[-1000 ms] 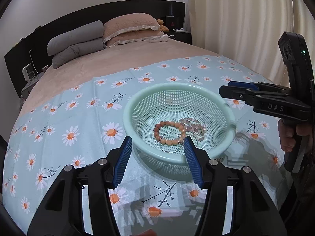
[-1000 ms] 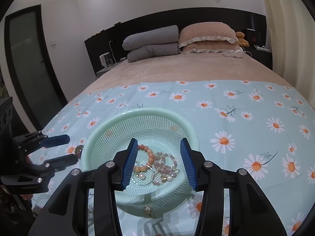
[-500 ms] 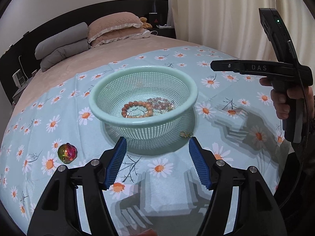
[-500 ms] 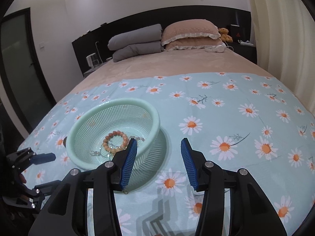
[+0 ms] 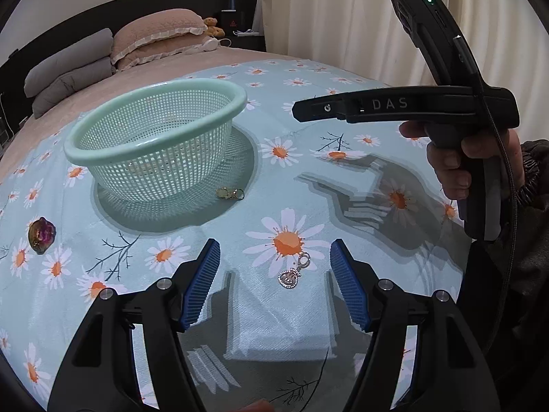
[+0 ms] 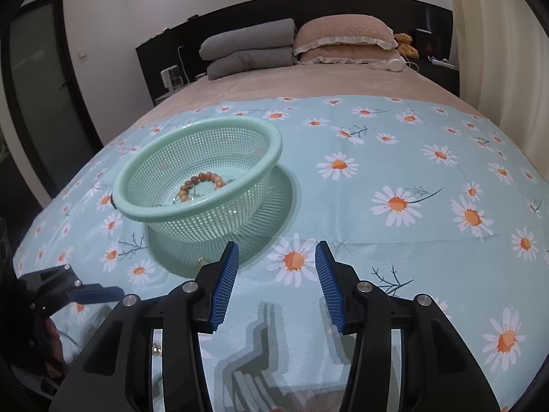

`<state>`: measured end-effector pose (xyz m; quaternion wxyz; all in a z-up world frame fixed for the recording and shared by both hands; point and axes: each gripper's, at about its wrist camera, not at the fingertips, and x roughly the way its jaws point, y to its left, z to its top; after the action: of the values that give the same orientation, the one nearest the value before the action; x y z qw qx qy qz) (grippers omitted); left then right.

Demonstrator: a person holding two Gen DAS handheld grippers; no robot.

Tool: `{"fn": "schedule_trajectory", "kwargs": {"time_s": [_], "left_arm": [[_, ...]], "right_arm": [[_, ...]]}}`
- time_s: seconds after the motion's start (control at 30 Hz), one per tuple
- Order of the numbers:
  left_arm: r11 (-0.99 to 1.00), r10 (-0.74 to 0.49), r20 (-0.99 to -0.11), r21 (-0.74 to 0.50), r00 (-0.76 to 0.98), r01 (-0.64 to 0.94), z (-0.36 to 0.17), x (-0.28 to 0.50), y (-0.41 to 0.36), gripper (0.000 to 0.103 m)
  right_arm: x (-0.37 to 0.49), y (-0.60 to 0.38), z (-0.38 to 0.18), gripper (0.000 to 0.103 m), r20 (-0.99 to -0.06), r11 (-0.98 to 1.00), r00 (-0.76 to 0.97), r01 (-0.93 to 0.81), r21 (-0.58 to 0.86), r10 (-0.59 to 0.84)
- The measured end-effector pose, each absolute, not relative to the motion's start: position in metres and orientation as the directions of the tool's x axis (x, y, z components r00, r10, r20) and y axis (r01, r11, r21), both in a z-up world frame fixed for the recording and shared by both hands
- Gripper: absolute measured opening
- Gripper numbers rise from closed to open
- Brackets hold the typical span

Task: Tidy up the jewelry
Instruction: 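Grasp the gold hoop earring with the right tool while the left tool approaches the silver pendant earring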

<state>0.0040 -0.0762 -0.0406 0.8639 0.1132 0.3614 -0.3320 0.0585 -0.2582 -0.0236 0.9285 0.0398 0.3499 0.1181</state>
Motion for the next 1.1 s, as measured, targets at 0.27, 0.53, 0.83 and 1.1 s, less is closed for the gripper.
{"fn": "schedule_trajectory", "kwargs": {"time_s": [0.27,0.53,0.83,1.1], "left_arm": [[0.742,-0.504,-0.713,-0.067,0.488,0.668,-0.057,0.008,-0.086,0.062],[0.740,-0.488,-0.724,-0.047,0.487,0.671,-0.072,0.006,-0.089,0.056],[0.729,-0.497,-0.711,-0.032,0.498,0.683,-0.077,-0.004,-0.087,0.055],[0.725,-0.496,-0.709,-0.020,0.502,0.689,-0.078,-0.006,-0.082,0.046]], "right_arm": [[0.061,-0.258,-0.027,0.045,-0.641,0.965,0.721,-0.198,0.172,0.262],[0.077,-0.209,-0.051,0.045,-0.695,0.945,0.655,-0.308,0.113,0.297],[0.089,-0.178,-0.074,0.039,-0.747,0.918,0.589,-0.392,0.068,0.307],[0.095,-0.180,-0.083,0.023,-0.765,0.916,0.572,-0.397,0.056,0.295]]}}
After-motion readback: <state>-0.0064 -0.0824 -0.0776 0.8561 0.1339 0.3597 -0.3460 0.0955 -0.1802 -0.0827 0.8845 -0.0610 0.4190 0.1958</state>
